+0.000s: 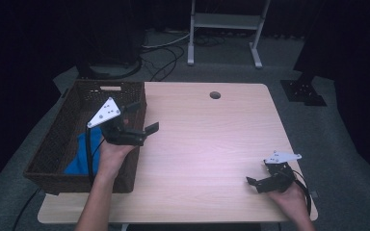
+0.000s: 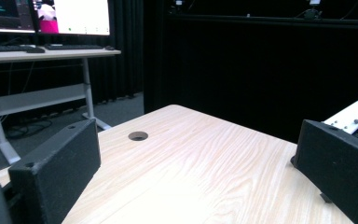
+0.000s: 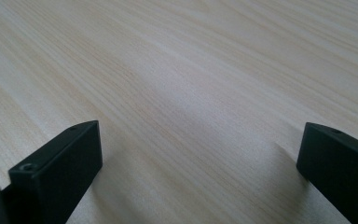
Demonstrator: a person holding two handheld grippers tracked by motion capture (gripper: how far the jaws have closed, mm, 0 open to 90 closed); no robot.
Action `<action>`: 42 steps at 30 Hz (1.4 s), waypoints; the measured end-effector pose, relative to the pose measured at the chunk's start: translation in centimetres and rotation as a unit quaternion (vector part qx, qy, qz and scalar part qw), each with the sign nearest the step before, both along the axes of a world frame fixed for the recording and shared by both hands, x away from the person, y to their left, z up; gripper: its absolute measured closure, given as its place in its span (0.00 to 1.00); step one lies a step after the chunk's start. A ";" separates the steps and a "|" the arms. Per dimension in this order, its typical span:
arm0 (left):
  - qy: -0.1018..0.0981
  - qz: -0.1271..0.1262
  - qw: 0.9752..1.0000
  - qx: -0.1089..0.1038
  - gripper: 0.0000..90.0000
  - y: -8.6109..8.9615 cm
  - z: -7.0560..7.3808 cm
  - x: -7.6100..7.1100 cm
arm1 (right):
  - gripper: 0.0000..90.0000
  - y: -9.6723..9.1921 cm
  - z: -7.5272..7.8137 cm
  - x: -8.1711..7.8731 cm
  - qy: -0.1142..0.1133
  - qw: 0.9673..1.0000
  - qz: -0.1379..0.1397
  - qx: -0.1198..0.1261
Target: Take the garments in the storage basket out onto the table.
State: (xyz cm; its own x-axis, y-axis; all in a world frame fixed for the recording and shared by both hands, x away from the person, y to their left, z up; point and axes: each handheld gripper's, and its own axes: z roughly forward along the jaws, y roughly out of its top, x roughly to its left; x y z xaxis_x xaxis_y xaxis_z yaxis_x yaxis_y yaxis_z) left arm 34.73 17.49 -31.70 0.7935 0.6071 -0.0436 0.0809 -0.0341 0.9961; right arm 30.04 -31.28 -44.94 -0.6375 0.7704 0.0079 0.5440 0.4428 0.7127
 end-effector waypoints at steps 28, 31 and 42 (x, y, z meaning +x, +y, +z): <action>0.005 0.013 1.000 0.002 0.00 2.3 -0.5 0.4 | 0.00 0.0 0.0 0.0 0.000 1.000 0.000 0.000; 0.007 0.014 1.000 0.001 0.00 2.5 -0.5 0.4 | 0.00 0.0 0.0 0.0 0.000 1.000 0.000 0.000; 0.013 0.021 1.000 -0.005 0.00 3.6 -0.5 0.5 | 0.00 0.0 0.0 0.0 0.000 1.000 -0.001 0.000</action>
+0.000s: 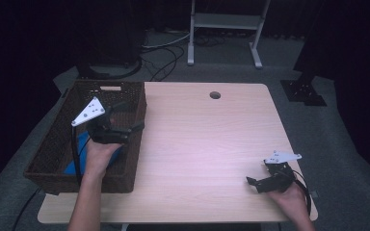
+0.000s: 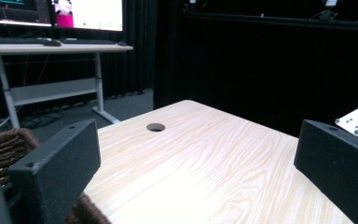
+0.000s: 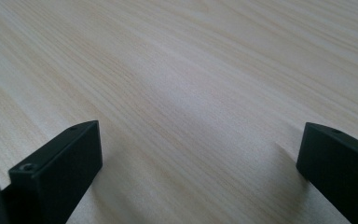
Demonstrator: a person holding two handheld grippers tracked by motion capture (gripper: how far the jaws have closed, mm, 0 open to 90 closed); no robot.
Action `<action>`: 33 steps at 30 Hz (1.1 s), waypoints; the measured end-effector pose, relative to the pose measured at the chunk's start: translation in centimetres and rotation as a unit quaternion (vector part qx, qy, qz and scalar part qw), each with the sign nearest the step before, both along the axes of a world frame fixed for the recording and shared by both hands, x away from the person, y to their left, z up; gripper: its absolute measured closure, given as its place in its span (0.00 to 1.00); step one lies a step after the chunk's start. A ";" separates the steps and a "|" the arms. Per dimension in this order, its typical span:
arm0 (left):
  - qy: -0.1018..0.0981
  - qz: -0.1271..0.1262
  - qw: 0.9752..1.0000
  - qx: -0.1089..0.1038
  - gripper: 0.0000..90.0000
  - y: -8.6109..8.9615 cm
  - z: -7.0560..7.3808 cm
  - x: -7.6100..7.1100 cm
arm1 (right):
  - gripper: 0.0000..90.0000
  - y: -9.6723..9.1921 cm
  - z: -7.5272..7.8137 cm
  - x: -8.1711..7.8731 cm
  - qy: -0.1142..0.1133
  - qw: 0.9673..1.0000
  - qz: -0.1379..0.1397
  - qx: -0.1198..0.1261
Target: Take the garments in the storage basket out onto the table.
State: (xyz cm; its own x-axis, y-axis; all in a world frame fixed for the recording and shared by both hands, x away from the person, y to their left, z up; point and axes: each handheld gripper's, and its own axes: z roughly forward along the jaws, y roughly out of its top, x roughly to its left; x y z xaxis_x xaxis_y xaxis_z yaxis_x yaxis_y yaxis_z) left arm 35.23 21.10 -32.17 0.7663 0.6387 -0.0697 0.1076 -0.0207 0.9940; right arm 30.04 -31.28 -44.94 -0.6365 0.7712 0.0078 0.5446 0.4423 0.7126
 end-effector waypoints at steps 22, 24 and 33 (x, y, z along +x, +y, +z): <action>0.012 0.034 0.999 0.008 0.00 3.5 0.1 -0.2 | 0.00 0.0 0.0 0.0 0.000 1.000 -0.001 0.000; 0.014 0.037 0.999 0.010 0.00 3.8 0.1 -0.2 | 0.00 0.0 0.0 0.0 0.000 1.000 -0.001 0.000; 0.025 0.057 0.998 0.019 0.00 5.1 -0.3 -0.3 | 0.00 0.0 0.0 0.0 0.000 1.000 -0.001 0.000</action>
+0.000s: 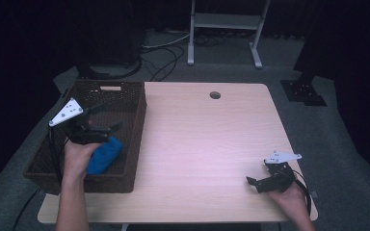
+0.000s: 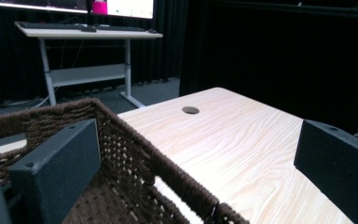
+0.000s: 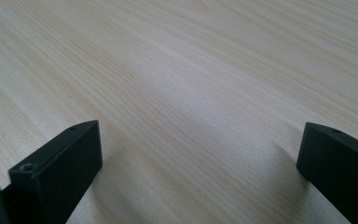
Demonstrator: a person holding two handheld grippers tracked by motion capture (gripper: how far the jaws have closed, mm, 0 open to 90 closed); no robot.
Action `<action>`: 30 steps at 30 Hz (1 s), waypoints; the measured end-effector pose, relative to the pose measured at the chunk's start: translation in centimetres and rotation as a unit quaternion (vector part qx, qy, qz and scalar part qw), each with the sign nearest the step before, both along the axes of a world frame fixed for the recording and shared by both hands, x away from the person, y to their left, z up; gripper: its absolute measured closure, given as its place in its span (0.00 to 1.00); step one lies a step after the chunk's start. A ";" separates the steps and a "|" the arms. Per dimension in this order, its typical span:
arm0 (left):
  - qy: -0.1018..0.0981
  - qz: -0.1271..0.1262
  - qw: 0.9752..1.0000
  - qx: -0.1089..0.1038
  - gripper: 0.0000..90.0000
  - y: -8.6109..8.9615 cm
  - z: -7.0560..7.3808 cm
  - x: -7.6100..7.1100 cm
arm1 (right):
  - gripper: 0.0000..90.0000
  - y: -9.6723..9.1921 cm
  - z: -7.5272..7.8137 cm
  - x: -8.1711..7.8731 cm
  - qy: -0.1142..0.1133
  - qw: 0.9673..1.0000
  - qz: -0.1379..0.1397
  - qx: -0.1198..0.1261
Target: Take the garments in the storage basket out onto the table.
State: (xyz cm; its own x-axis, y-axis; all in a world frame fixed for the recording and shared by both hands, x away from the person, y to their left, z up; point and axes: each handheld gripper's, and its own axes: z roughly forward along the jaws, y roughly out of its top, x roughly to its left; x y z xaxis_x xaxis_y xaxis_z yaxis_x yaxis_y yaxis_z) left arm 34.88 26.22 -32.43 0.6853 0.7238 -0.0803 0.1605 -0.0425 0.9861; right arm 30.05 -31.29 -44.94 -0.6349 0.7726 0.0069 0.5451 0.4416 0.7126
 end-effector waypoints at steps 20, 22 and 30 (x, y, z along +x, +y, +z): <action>0.018 0.035 0.999 0.031 0.00 1.2 -0.1 0.1 | 0.00 0.0 0.0 0.0 0.000 1.000 0.001 0.000; 0.019 0.036 0.999 0.031 0.00 1.3 -0.1 0.3 | 0.00 0.0 0.0 0.0 0.000 1.000 0.001 0.000; 0.031 0.041 0.998 0.044 0.00 1.4 -0.2 0.6 | 0.00 0.0 0.0 -0.3 0.000 1.000 0.000 0.000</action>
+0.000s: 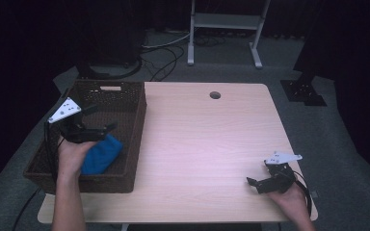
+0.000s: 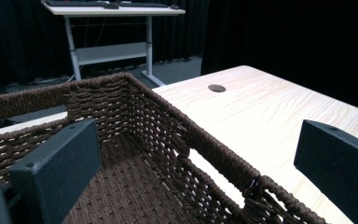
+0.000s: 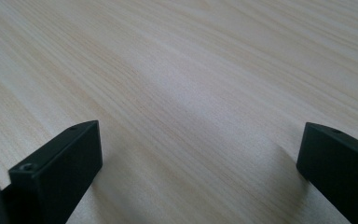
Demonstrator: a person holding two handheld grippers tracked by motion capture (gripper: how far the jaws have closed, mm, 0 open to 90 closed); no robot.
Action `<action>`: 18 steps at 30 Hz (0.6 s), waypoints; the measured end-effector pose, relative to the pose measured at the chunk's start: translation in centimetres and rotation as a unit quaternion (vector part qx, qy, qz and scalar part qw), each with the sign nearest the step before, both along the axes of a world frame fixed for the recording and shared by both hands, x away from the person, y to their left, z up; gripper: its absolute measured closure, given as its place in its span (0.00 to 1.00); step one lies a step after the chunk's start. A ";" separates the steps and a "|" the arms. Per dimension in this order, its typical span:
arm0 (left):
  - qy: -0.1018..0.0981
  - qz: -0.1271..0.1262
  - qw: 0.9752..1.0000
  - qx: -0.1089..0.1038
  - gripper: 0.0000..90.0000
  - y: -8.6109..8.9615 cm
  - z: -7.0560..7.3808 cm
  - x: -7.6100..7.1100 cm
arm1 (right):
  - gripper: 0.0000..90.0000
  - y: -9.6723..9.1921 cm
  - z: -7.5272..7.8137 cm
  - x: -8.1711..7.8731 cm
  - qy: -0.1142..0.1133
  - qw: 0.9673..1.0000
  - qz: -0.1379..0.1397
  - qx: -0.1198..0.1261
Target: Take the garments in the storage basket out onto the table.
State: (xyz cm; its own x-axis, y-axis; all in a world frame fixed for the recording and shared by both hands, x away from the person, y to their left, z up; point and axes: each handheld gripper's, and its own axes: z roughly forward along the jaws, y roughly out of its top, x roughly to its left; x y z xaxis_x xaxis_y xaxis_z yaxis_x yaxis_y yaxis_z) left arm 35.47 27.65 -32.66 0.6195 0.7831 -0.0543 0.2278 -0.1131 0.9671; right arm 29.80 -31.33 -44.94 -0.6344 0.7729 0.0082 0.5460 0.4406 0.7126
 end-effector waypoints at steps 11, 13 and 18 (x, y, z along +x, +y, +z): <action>0.017 0.008 1.000 0.017 0.00 0.4 -0.1 0.1 | 0.00 0.0 0.0 -0.1 -0.001 1.000 0.000 0.000; 0.023 0.008 0.999 0.022 0.00 0.3 -0.2 0.2 | 0.00 0.0 0.0 -0.1 -0.001 1.000 0.000 0.000; 0.038 0.011 0.999 0.037 0.00 0.2 -0.4 0.3 | 0.00 0.0 0.0 -0.1 -0.001 1.000 0.000 0.000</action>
State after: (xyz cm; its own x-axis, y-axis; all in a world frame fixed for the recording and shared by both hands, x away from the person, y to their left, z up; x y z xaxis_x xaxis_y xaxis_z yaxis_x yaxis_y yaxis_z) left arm 35.76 27.87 -33.02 0.5992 0.7995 -0.0418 0.3034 -0.1784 0.9360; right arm 29.67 -31.37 -44.95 -0.6347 0.7728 0.0076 0.5446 0.4403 0.7138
